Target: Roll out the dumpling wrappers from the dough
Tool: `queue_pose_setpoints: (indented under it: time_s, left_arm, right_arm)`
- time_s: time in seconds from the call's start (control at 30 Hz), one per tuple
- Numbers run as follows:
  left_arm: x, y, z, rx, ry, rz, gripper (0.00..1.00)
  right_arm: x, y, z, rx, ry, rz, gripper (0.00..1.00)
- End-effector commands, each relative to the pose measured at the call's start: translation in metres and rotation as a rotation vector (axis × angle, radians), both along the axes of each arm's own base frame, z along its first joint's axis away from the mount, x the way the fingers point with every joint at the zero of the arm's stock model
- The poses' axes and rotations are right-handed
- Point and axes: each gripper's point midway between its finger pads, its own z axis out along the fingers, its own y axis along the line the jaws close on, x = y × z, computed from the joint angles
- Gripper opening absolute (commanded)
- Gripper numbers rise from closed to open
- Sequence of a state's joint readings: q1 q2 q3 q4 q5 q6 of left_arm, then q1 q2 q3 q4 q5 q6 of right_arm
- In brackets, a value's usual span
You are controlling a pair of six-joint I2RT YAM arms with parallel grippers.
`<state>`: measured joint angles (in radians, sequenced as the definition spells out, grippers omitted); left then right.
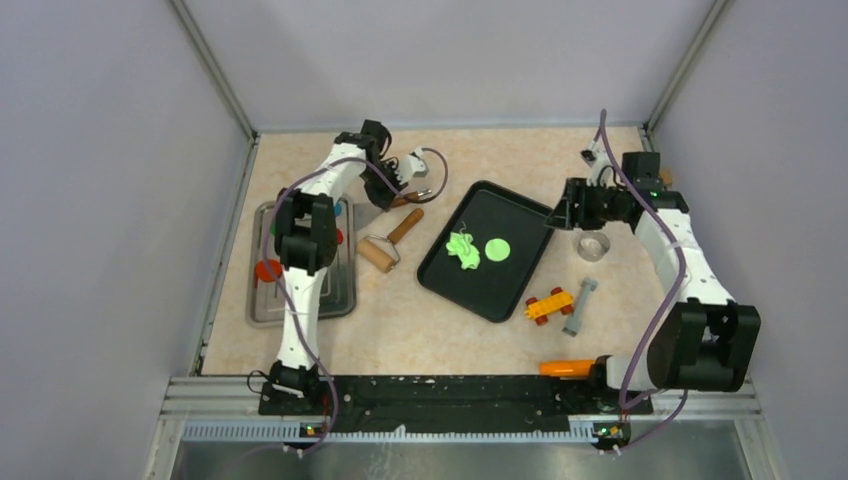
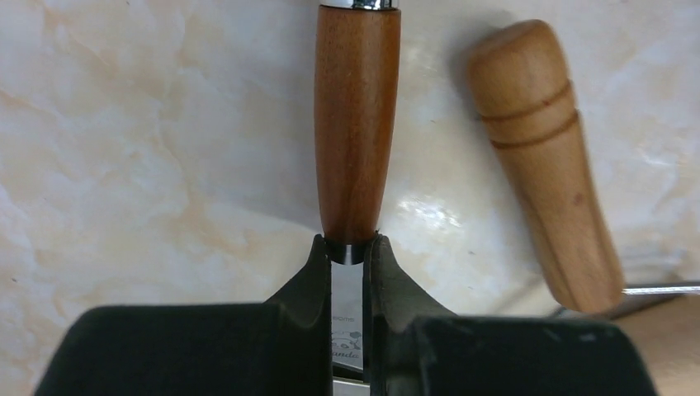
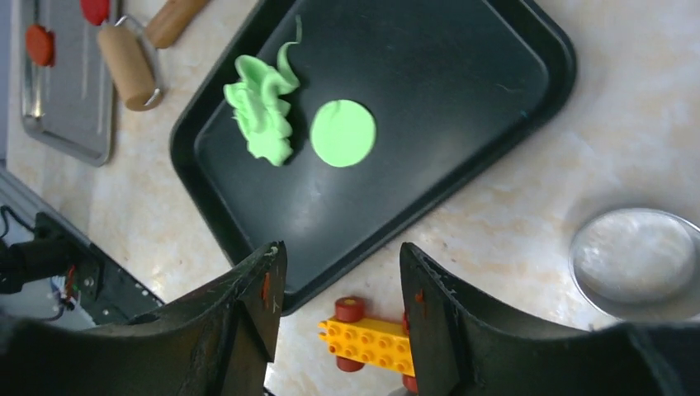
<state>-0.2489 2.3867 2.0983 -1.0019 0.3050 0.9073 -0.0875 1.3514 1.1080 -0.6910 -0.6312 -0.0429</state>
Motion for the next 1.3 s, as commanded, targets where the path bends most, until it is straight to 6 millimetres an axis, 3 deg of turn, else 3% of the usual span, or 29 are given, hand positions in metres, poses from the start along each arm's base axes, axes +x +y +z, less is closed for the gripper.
queue_pose_setpoints:
  time_s: [0.0,0.13,0.3,0.57,0.7,0.77,0.8,0.87,0.93,0.97,1.03,1.17,1.27]
  left_arm:
    - [-0.009,-0.012,0.079,-0.131,-0.108,0.034,0.00]
    - [-0.031,-0.021,0.114,-0.209,-0.123,0.027,0.00]
    - [-0.063,-0.033,0.139,-0.263,-0.121,0.008,0.00]
    - [-0.117,-0.071,0.134,-0.292,-0.050,-0.074,0.00]
    - [-0.130,-0.087,0.131,-0.297,-0.029,-0.088,0.00]
    - [-0.123,-0.091,0.133,-0.315,-0.036,-0.036,0.00]
    - [-0.117,-0.092,0.134,-0.319,-0.052,-0.011,0.09]
    - [-0.099,-0.091,0.135,-0.310,-0.116,0.021,0.36]
    - [-0.066,-0.086,0.130,-0.275,-0.191,0.150,0.57]
    - [-0.051,-0.082,0.125,-0.240,-0.211,0.206,0.63]
    - [-0.027,-0.084,0.127,-0.231,-0.208,0.290,0.66]
    - [0.008,-0.083,0.105,-0.242,-0.132,0.499,0.66]
    - [0.022,-0.092,0.093,-0.279,-0.136,0.489,0.67]
  right_arm:
    - [0.030,0.030,0.035,0.087,-0.096,0.026,0.54]
    - [0.038,0.058,0.032,0.128,-0.056,0.066,0.56]
    - [0.042,0.105,0.028,0.210,-0.009,0.155,0.63]
    - [0.050,0.175,0.053,0.425,0.011,0.319,0.76]
    - [0.055,0.191,0.043,0.415,0.047,0.318,0.78]
    - [0.060,0.188,0.030,0.392,0.077,0.276,0.77]
    - [0.062,0.185,0.026,0.380,0.081,0.261,0.77]
    - [0.065,0.180,0.024,0.372,0.079,0.247,0.76]
    - [0.067,0.173,0.024,0.352,0.066,0.236,0.75]
    - [0.066,0.169,0.022,0.340,0.062,0.229,0.75]
    - [0.066,0.160,0.022,0.321,0.053,0.207,0.75]
    - [0.062,0.140,0.014,0.298,0.064,0.154,0.75]
    - [0.054,0.128,0.010,0.287,0.071,0.134,0.75]
